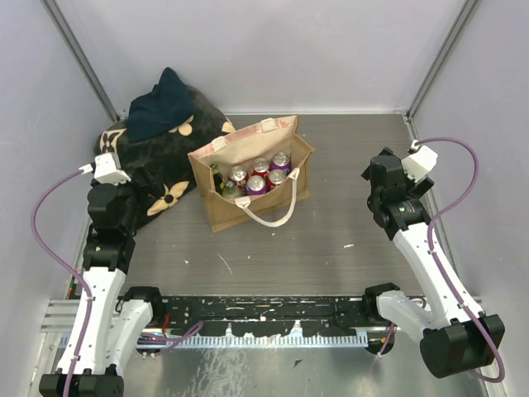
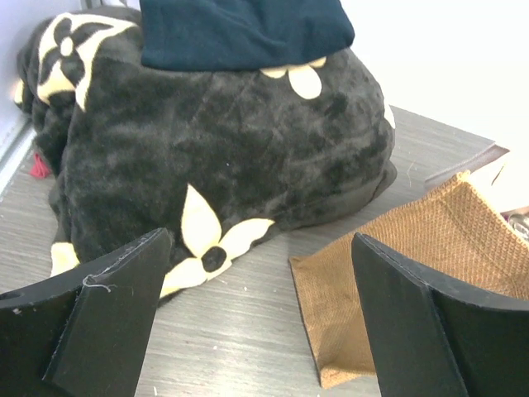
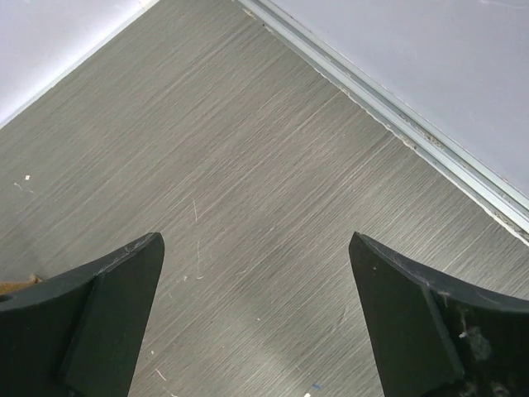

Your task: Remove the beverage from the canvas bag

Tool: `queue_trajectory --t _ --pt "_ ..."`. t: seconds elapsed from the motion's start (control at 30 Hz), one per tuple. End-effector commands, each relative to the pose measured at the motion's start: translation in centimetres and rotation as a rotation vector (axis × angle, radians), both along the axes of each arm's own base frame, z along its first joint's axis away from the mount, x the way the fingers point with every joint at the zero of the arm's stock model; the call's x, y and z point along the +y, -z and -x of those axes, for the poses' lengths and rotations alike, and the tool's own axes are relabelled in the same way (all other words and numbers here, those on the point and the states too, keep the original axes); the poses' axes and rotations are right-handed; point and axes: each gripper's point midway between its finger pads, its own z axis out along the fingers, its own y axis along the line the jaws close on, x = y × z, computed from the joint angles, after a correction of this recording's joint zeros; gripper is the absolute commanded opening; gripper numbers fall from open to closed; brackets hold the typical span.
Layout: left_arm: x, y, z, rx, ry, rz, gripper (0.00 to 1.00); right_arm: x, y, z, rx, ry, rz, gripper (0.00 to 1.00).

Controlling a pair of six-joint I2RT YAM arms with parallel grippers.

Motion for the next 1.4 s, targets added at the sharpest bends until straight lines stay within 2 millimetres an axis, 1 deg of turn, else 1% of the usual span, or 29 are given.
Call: queue_trajectory --t 0.0,0.23,0.33,0.37,0.4,0.53,0.6,0.67,0.73,0.83,0.93,1.07,1.17,1.3,1.37 --pt "-1.2 0.1 0.2 0.031 0.057 0.033 0.98 0.2 -1.3 0.2 -0.056 0.003 -0.022 1.0" --pt "-2.4 -0.8 0.0 0.023 0.126 0.045 0.98 0.9 -1.7 0.2 -0.067 -0.052 -0.02 1.0" --pt "-3.3 -1.7 0.1 0.012 0.171 0.054 0.98 1.6 -2.0 -0.1 -0.062 -0.107 0.0 1.0" --pt "-3.6 -2.2 0.1 0.006 0.19 0.053 0.98 2.2 -2.1 -0.2 -0.058 -0.149 0.012 1.0" --pt "-4.0 -2.7 0.2 -0.001 0.209 0.05 0.98 3.1 -2.2 -0.5 -0.054 -0.213 0.022 1.0" --pt "-5.5 -4.9 0.6 -0.04 0.275 0.018 0.98 7.3 -3.5 -1.2 -0.117 -0.432 0.019 1.0" --pt "-6.5 -6.0 0.8 -0.064 0.311 0.001 0.98 9.3 -4.3 -1.1 -0.152 -0.489 0.011 1.0" --pt "-7.4 -7.3 1.0 -0.087 0.342 -0.007 0.98 10.6 -4.9 -1.0 -0.17 -0.518 0.002 1.0" --pt "-8.4 -7.9 0.9 -0.091 0.38 -0.006 0.98 12.0 -5.7 -1.0 -0.181 -0.549 -0.02 0.99" --pt "-10.1 -8.3 0.8 -0.087 0.446 -0.009 0.98 14.7 -6.6 -0.8 -0.204 -0.624 -0.092 0.96" --pt "-11.5 -8.3 0.6 -0.081 0.484 -0.042 0.98 16.9 -6.9 -0.7 -0.208 -0.666 -0.188 0.94" --pt "-12.9 -8.0 0.3 -0.066 0.518 -0.078 0.98 19.2 -7.3 -0.8 -0.24 -0.7 -0.292 0.95" --pt "-14.0 -7.7 0.0 -0.054 0.553 -0.077 0.98 20.1 -7.7 -1.5 -0.272 -0.706 -0.32 0.95" --pt "-15.4 -8.1 -0.4 -0.063 0.595 -0.08 0.98 21.0 -7.2 -2.7 -0.239 -0.707 -0.312 0.95" --pt "-16.1 -8.7 -0.5 -0.076 0.617 -0.086 0.98 21.5 -6.8 -3.2 -0.224 -0.714 -0.311 0.95"
